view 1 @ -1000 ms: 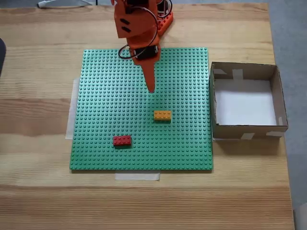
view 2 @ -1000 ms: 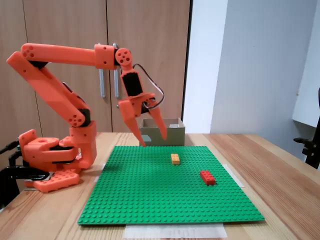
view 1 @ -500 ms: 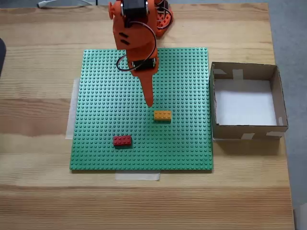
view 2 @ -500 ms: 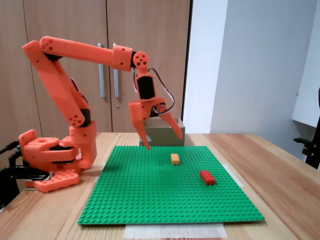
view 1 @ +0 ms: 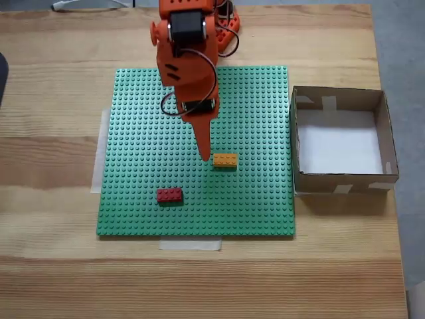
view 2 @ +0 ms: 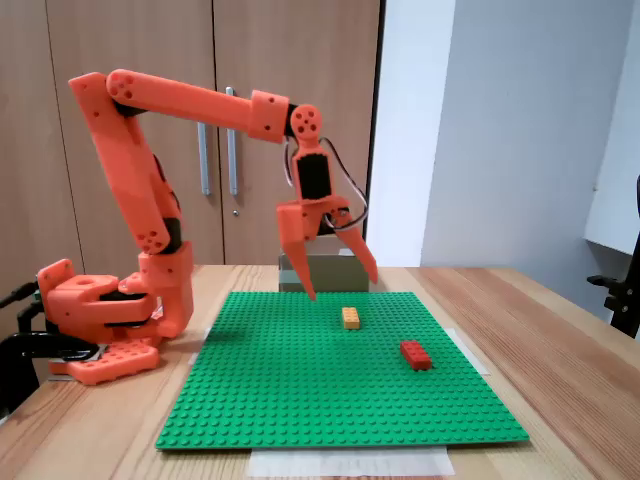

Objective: Pick the yellow lego block and put it in the box.

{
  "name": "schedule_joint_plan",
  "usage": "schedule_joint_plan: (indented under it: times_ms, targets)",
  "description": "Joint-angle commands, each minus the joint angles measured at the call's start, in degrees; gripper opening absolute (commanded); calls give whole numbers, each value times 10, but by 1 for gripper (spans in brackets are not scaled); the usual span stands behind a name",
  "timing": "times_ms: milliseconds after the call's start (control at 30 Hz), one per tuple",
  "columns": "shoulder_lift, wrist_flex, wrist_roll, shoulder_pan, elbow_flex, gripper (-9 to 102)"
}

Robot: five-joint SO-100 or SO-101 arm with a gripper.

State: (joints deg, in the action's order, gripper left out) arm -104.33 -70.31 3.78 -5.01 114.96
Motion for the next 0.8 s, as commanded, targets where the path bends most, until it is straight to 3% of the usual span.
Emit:
schedule_joint_plan:
  times_ms: [0,333,767]
  targets:
    - [28,6,-4,-9,-41,40]
    - [96,-26,-18,-26,-105,39]
    - [138,-10,-50,-33,-113,40]
